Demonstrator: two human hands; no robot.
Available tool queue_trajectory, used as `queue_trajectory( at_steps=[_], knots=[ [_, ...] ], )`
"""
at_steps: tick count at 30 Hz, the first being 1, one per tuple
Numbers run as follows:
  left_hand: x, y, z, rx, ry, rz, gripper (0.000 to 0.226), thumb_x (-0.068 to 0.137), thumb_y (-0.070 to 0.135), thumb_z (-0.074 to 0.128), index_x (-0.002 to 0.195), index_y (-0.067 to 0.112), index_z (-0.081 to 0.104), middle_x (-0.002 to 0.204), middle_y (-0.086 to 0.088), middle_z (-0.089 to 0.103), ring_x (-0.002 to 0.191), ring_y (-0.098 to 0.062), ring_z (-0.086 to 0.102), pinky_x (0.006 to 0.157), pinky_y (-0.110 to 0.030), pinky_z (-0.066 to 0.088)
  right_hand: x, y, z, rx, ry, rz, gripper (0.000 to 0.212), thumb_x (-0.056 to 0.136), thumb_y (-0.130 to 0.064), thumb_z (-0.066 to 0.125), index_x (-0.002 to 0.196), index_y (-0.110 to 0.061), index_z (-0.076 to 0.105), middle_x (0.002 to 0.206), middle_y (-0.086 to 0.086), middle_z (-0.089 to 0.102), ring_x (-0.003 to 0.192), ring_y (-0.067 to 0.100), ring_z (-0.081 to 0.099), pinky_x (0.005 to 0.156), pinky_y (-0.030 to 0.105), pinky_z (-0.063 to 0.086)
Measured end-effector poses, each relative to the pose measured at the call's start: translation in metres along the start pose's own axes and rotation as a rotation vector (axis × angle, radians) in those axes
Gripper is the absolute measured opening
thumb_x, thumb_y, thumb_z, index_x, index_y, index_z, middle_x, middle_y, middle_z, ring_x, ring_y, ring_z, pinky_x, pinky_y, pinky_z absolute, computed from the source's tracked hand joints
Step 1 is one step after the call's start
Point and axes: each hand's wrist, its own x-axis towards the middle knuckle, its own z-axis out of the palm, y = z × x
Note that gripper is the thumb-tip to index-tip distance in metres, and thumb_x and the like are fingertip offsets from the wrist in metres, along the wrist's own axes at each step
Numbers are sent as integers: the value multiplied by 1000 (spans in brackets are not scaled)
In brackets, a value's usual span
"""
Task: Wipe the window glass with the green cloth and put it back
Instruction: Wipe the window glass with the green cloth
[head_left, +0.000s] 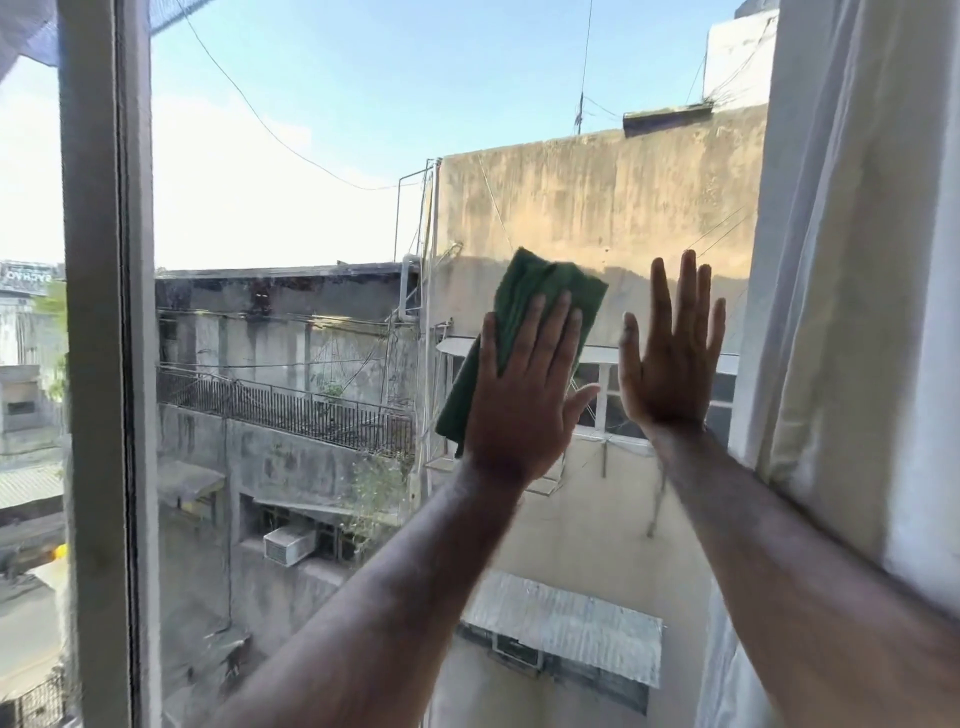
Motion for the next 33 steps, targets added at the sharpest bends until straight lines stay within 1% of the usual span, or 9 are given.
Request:
queue_trajectory(
  at_steps=[6, 13, 16, 19, 22, 24, 25, 30, 33],
  knots=[
    [-72, -38, -2, 107, -24, 125, 73, 107, 58, 38, 164, 16, 21, 174, -4, 17, 161, -26, 15, 125, -62, 25, 0, -3, -1, 20, -6, 4, 62, 112, -40, 30, 170, -22, 19, 180, 12, 14, 168, 29, 12, 133, 58, 16],
    [-100, -113, -24, 175, 0, 25, 68, 109, 52, 40, 164, 15, 24, 173, -7, 20, 160, -31, 17, 125, -66, 19, 1, -7, -3, 30, -22, 12, 62, 112, -40, 30, 171, -22, 18, 180, 12, 13, 168, 29, 11, 134, 58, 14],
    [-94, -152, -40, 201, 30, -89, 68, 109, 50, 40, 164, 15, 22, 173, -8, 20, 160, -32, 16, 126, -66, 16, 0, -7, -4, 30, -37, 19, 63, 111, -41, 28, 171, -23, 16, 180, 11, 11, 168, 28, 10, 134, 58, 13],
    [-66, -177, -53, 206, 60, -276, 68, 110, 53, 30, 166, 16, 15, 174, -6, 16, 161, -30, 12, 127, -63, 14, -1, -6, -4, 22, -40, 24, 64, 111, -42, 27, 171, -23, 15, 180, 11, 11, 168, 28, 9, 134, 58, 13],
    [-21, -180, -57, 162, 118, -518, 70, 109, 56, 22, 165, 16, 13, 175, -7, 13, 162, -29, 11, 127, -64, 14, -2, -6, -3, 21, -37, 27, 64, 111, -44, 23, 171, -22, 15, 180, 11, 10, 168, 28, 8, 133, 59, 14],
    [12, -165, -57, 143, 155, -610, 72, 108, 58, 19, 165, 14, 15, 174, -8, 15, 161, -29, 13, 127, -65, 16, -3, -4, -2, 18, -32, 26, 65, 111, -45, 21, 171, -22, 15, 180, 11, 10, 168, 28, 8, 133, 59, 15],
    [27, -155, -57, 135, 162, -592, 73, 108, 59, 19, 165, 13, 17, 174, -8, 16, 161, -30, 14, 127, -64, 17, -2, -3, -2, 18, -29, 23, 65, 111, -45, 20, 171, -22, 15, 180, 11, 10, 168, 28, 8, 133, 59, 15],
    [79, -93, -39, 75, 184, -279, 72, 108, 58, 26, 163, 11, 27, 172, -7, 25, 160, -31, 20, 127, -61, 18, -2, -3, 1, 27, -2, 12, 64, 111, -45, 21, 171, -22, 17, 180, 11, 11, 168, 28, 9, 133, 59, 16],
    [79, -41, -21, 36, 99, -87, 73, 108, 58, 26, 164, 12, 22, 173, -8, 20, 161, -32, 14, 126, -63, 16, -4, 0, 1, 11, -10, 8, 64, 111, -46, 19, 171, -23, 15, 180, 11, 10, 168, 28, 8, 132, 59, 16]
  ],
)
